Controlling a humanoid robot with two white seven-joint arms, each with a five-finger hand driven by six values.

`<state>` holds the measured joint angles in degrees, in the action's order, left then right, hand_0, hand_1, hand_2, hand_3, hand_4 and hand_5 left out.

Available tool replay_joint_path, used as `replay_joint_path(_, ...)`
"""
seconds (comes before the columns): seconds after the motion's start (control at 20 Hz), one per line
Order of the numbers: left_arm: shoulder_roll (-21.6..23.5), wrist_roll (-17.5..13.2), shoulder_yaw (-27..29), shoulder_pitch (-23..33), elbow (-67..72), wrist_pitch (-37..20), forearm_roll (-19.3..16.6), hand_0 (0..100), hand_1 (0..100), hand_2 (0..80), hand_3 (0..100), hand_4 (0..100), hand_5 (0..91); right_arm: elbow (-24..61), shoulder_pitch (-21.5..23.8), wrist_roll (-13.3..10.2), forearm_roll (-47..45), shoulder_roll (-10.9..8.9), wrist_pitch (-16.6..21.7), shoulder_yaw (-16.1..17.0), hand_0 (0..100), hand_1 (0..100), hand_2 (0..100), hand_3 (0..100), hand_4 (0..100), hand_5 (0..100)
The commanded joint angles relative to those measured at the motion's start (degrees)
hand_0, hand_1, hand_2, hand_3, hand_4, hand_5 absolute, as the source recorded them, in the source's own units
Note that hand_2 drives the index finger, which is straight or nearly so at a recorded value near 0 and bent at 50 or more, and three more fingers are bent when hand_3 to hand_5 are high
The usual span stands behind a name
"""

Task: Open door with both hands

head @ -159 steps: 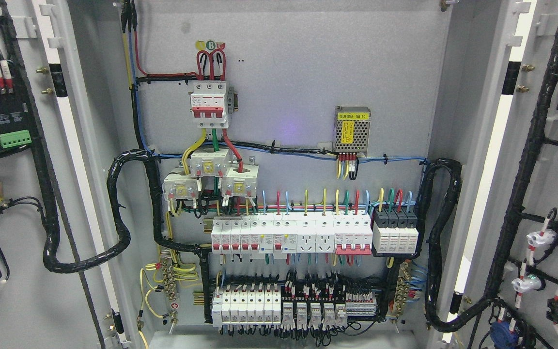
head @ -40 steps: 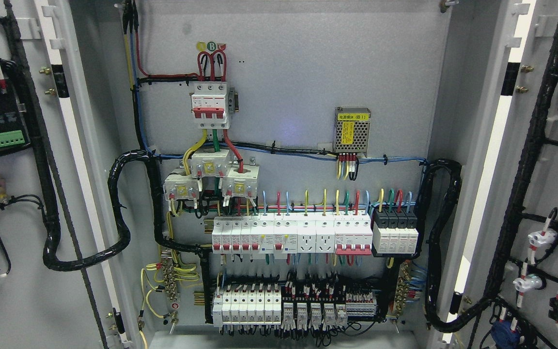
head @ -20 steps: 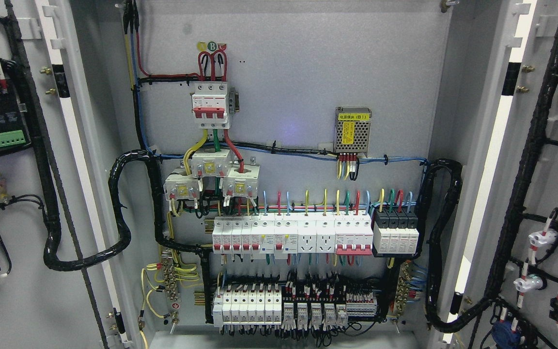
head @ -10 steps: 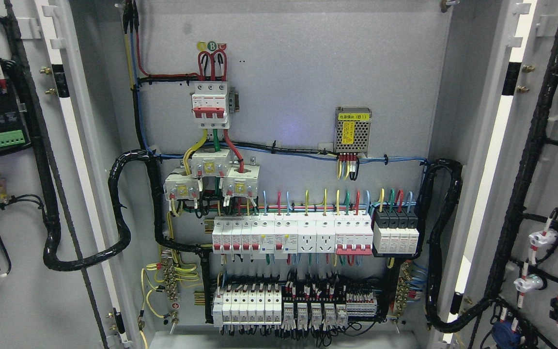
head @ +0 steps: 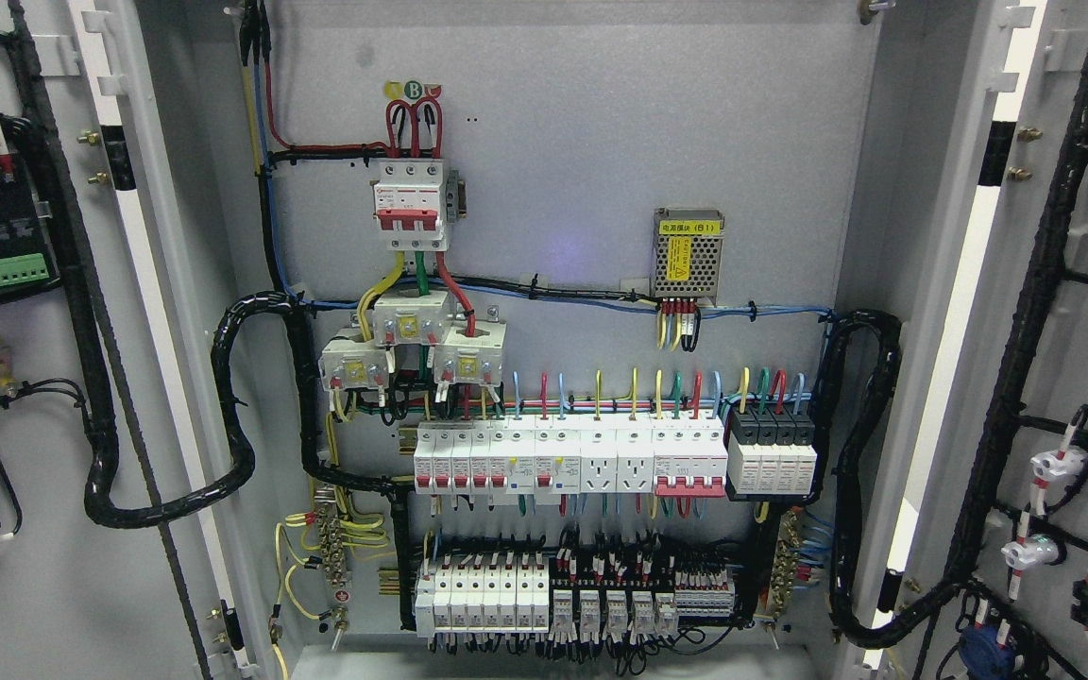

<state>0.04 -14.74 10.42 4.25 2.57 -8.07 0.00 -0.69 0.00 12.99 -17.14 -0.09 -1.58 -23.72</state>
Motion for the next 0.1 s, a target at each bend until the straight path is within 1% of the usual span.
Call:
replay_joint_path(0.0, -1.97, -0.03, 0.13, -0.03, 0.33, -0.02, 0.70, 0, 0, 0.0, 0, 0, 0.0, -0.45, 0.70, 0.02, 0.00, 1.58, 0.08, 0.25, 39, 0, 0, 0, 0, 0)
replay_joint_path(0.05, -1.88, -0.03, 0.21, -0.03, 0.33, -0.02, 0.70, 0, 0, 0.0, 0, 0, 0.0, -0.45, 0.70, 0.02, 0.00, 1.58, 0.08, 0.25, 39, 0, 0, 0, 0, 0)
